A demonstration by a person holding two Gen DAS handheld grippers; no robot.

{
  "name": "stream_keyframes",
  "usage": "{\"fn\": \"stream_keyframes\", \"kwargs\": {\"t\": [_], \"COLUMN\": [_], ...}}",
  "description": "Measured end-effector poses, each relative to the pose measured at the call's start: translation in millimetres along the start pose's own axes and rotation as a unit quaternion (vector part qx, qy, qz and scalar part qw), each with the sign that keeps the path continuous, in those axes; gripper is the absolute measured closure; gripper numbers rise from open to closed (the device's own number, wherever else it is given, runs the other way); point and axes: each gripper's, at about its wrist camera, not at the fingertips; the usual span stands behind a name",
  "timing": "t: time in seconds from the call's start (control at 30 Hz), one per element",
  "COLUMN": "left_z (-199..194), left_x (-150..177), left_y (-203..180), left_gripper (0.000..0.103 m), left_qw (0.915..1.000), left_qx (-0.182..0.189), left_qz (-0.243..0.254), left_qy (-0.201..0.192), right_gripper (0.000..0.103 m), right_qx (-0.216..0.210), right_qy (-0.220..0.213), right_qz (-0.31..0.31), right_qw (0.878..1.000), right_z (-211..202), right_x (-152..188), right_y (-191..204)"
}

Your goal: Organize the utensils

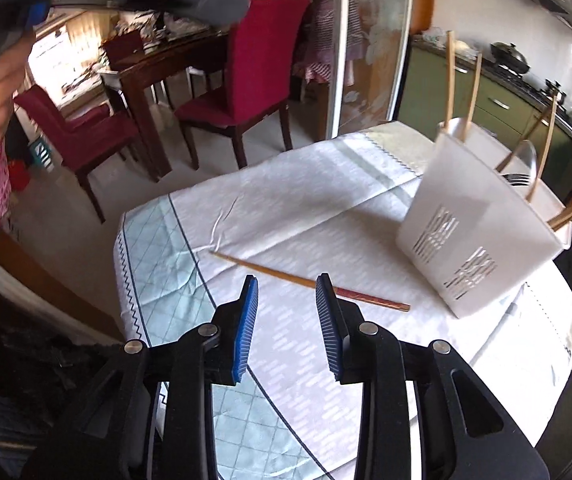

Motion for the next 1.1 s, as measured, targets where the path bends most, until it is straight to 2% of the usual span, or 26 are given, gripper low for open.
{"fn": "stream_keyframes", "kwargs": {"t": [0.07, 0.13, 0.2, 0.3, 0.4, 0.53, 0.63, 0.8, 1.0, 1.1], "left_z": [-6, -3, 7, 32, 73, 139, 176, 222, 253, 259], "left_x": [7, 15, 21, 31, 43, 54, 47, 35, 32, 33], "left_y": [2, 3, -1, -6, -13, -26, -36, -53, -57, -57], "left_gripper": [0.097, 0.097, 0.097, 0.097, 0.097, 0.097, 0.097, 0.097, 0.097, 0.097], "left_qw": [0.9999, 0.9999, 0.9992, 0.9964, 0.9898, 0.9759, 0.9688, 0.9563, 0.9484, 0.9464], "left_qx": [-0.011, -0.005, 0.004, 0.017, 0.031, 0.048, 0.068, 0.080, 0.077, 0.072], "left_qz": [0.005, 0.001, 0.022, 0.056, 0.098, 0.159, 0.184, 0.221, 0.225, 0.231], "left_qy": [-0.003, 0.012, 0.032, 0.061, 0.099, 0.142, 0.151, 0.175, 0.210, 0.215], "right_gripper": [0.072, 0.072, 0.065, 0.065, 0.065, 0.065, 0.064, 0.064, 0.064, 0.064], "right_qx": [-0.010, -0.017, -0.022, -0.030, -0.021, -0.013, -0.006, 0.013, 0.017, 0.015], "right_qy": [0.001, -0.009, -0.028, -0.055, -0.078, -0.108, -0.123, -0.127, -0.133, -0.139], "right_qz": [-0.007, -0.001, 0.007, 0.025, 0.040, 0.065, 0.082, 0.102, 0.114, 0.115], "right_qw": [1.000, 1.000, 0.999, 0.998, 0.996, 0.992, 0.989, 0.987, 0.984, 0.983], "right_z": [7, 6, -3, -25, -50, -85, -105, -123, -135, -139], "right_x": [1, 2, 4, 12, 24, 44, 61, 84, 100, 103], "right_y": [2, 0, -5, -18, -28, -36, -40, -43, -46, -46]}}
Point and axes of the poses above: each gripper's, at about its wrist camera, not at the fingertips, and z roughly the way its jaws point, y to its left, x to its underside, and after that the axes turned 11 degrees about z, right-handed
